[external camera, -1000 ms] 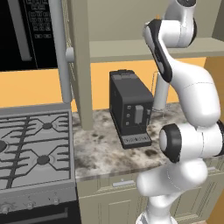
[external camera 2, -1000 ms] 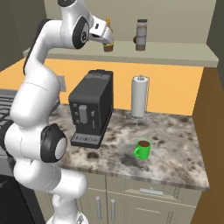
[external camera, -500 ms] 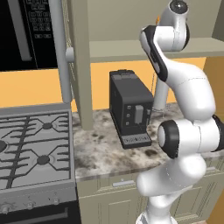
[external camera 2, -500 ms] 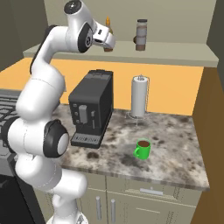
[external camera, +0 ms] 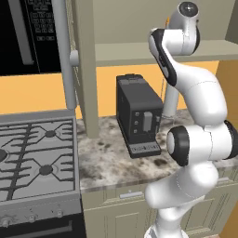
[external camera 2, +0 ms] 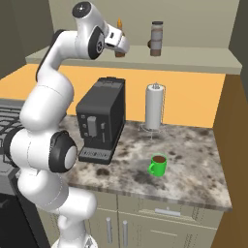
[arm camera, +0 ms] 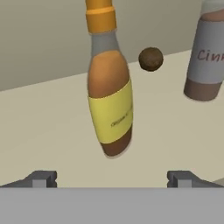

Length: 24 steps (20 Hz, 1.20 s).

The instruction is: Pick the cinnamon and honey bottle from the cabinet and place them next to the mug.

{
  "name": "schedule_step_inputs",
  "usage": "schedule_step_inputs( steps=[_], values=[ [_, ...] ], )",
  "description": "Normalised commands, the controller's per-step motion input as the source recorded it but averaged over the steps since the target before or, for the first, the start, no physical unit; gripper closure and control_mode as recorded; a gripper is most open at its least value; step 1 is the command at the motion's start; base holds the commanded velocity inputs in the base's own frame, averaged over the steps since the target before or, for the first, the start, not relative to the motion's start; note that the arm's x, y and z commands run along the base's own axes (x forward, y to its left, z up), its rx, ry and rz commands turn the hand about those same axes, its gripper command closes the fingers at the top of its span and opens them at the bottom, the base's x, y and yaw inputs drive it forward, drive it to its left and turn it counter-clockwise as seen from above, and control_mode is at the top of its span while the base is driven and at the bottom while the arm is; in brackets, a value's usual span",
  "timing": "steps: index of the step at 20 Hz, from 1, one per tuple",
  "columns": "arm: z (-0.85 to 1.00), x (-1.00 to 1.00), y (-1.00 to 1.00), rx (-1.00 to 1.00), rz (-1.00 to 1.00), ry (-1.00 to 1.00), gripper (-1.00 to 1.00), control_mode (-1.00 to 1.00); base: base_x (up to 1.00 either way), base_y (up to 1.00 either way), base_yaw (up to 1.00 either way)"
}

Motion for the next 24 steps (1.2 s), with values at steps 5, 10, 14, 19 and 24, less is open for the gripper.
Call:
schedule_step_inputs(
  steps=[5,10,14,19,24],
  values=[
    [0.00,0.01,-0.09,0.00,-0.04,-0.02,-1.00,-1.00,0.00,0.00,0.00],
    [0.00,0.16,0.00,0.00,0.00,0.00,-1.00,-1.00,0.00,0.00,0.00],
    [0.00,0.25,0.00,0.00,0.00,0.00,-1.00,-1.00,0.00,0.00,0.00],
    [0.00,0.25,0.00,0.00,0.00,0.00,-1.00,-1.00,0.00,0.00,0.00],
    [0.00,0.25,0.00,0.00,0.00,0.00,-1.00,-1.00,0.00,0.00,0.00]
  ],
)
